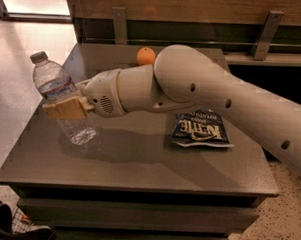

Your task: Place water bottle upright

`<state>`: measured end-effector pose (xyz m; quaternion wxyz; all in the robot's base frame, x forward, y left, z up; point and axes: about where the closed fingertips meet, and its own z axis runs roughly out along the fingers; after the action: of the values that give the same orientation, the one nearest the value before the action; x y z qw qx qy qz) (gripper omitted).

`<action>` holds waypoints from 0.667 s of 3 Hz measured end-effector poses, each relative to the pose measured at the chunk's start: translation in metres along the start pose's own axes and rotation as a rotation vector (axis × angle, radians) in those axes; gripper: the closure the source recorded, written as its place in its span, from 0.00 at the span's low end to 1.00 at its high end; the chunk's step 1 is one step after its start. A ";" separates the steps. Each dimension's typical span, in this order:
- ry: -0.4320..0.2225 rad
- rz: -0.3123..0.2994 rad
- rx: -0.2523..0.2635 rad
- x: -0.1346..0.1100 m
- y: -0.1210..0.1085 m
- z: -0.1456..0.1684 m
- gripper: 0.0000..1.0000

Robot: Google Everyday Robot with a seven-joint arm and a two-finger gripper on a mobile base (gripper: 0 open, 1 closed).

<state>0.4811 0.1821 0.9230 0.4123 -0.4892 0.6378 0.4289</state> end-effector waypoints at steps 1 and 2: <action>-0.016 -0.043 -0.001 0.001 -0.014 -0.001 1.00; -0.037 -0.034 0.007 0.010 -0.029 -0.005 1.00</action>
Offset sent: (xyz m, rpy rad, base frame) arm 0.0465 -0.0281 -0.0259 0.0597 -0.0311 -0.0305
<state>0.5074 0.1702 0.9109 0.4331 -0.4904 0.6232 0.4284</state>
